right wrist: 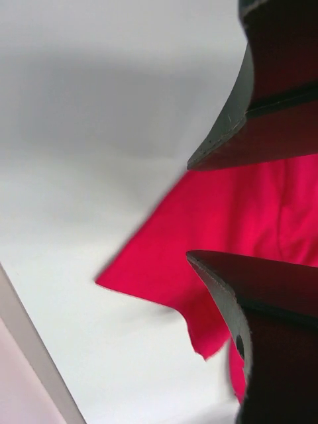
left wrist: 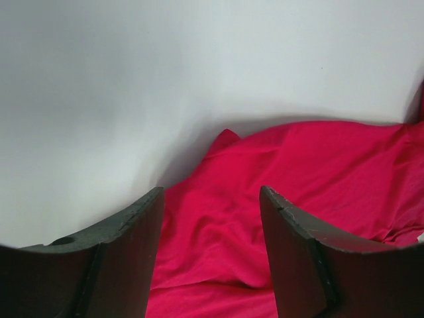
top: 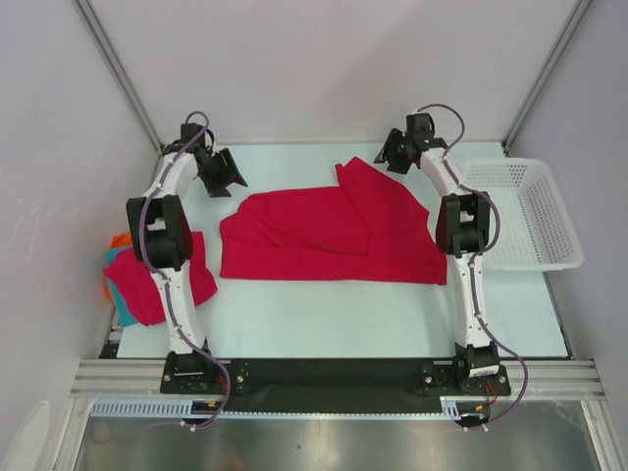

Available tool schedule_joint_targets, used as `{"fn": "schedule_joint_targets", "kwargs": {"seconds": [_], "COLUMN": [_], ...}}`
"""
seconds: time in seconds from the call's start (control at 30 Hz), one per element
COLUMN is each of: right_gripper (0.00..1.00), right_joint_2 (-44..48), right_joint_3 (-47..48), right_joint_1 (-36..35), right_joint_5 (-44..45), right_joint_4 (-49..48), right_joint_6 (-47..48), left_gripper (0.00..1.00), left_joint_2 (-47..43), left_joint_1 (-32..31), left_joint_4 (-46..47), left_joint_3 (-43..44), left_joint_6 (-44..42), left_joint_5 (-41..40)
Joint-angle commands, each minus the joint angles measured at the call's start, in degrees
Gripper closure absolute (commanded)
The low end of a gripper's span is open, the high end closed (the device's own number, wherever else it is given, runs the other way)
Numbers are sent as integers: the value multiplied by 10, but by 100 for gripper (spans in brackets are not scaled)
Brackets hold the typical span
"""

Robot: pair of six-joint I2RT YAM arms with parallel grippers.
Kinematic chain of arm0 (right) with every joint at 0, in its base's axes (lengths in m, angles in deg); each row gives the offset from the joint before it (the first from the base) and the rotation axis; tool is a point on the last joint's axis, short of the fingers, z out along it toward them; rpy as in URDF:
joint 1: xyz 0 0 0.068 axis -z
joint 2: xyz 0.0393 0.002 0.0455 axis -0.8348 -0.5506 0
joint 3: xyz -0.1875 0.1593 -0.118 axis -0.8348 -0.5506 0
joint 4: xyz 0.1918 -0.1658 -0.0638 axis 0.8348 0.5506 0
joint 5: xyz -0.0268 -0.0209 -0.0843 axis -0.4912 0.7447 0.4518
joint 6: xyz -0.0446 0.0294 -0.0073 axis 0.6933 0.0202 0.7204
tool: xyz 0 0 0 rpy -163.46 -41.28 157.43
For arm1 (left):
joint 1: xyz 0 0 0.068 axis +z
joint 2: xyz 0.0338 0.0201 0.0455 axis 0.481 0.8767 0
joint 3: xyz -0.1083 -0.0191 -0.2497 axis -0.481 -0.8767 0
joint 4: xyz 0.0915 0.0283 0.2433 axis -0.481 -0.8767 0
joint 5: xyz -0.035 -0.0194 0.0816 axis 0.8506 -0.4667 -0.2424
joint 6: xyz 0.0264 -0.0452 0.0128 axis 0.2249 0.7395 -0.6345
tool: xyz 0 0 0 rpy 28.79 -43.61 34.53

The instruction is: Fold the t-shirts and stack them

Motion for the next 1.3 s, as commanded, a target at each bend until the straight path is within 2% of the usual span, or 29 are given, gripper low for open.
{"fn": "schedule_joint_targets", "kwargs": {"seconds": [0.0,0.27,0.63,0.83,0.93,0.97,1.03,1.07,1.27], "right_gripper": [43,42,45,50,61,74,89,100,100], "right_joint_2": [-36,-68,-112,-114,-114,-114,-112,-111,-88], "right_joint_3": [40,52,47,31,31,32,34,35,36], "right_joint_1": [12,14,-12,-20,-20,-19,-18,-18,-11], "right_joint_5": [-40,-64,-157,-171,-175,-176,-175,-170,-143], "right_joint_4": [-43,-70,-103,-110,-113,-111,-109,-108,-82], "right_joint_6": [-24,-39,-69,-70,-70,-70,-68,-67,-38], "left_gripper": [36,39,39,42,43,44,45,45,46], "left_joint_2": [3,17,31,30,30,30,29,30,28], "left_joint_1": [-2,-2,-2,-2,-1,-1,-1,-1,-2], "left_joint_4": [22,20,17,17,16,16,16,15,16], "left_joint_3": [10,28,29,28,26,25,25,26,22], "left_joint_6": [14,20,18,18,17,17,17,17,16], "left_joint_5": [26,20,10,11,13,15,17,17,19]}}
